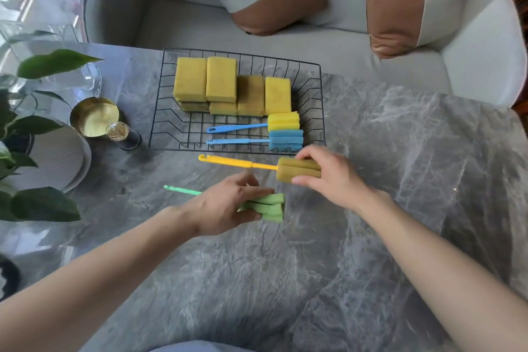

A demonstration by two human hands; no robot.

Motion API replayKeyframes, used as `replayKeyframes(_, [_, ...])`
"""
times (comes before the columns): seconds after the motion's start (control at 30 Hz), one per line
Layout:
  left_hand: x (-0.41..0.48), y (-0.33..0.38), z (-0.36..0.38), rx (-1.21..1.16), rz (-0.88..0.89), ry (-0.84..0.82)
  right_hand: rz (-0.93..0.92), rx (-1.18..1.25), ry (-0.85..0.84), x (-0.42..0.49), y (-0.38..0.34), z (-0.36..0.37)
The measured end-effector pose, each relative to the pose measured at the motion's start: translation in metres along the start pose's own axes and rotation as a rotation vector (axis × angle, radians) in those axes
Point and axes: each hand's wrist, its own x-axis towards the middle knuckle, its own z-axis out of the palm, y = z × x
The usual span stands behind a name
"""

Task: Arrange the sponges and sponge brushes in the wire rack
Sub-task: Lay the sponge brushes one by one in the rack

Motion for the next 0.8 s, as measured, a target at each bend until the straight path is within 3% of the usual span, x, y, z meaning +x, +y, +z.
replayKeyframes(0.2, [0.026, 0.021, -0.041, -0.016, 0.022, 0.135, -0.040, -0.036, 0.128, 0.058, -0.005, -0.036])
replayKeyframes(0.47, [0.079, 0.016, -0.060, -0.019, -0.082, 0.217, -0.018, -0.119, 0.037, 0.121, 0.021, -0.032])
replayKeyframes(0.8, [0.105, -0.002, -0.053, -0.116, -0.164, 0.258, 0.016, -0.053, -0.001, 0.128, 0.047, -0.029])
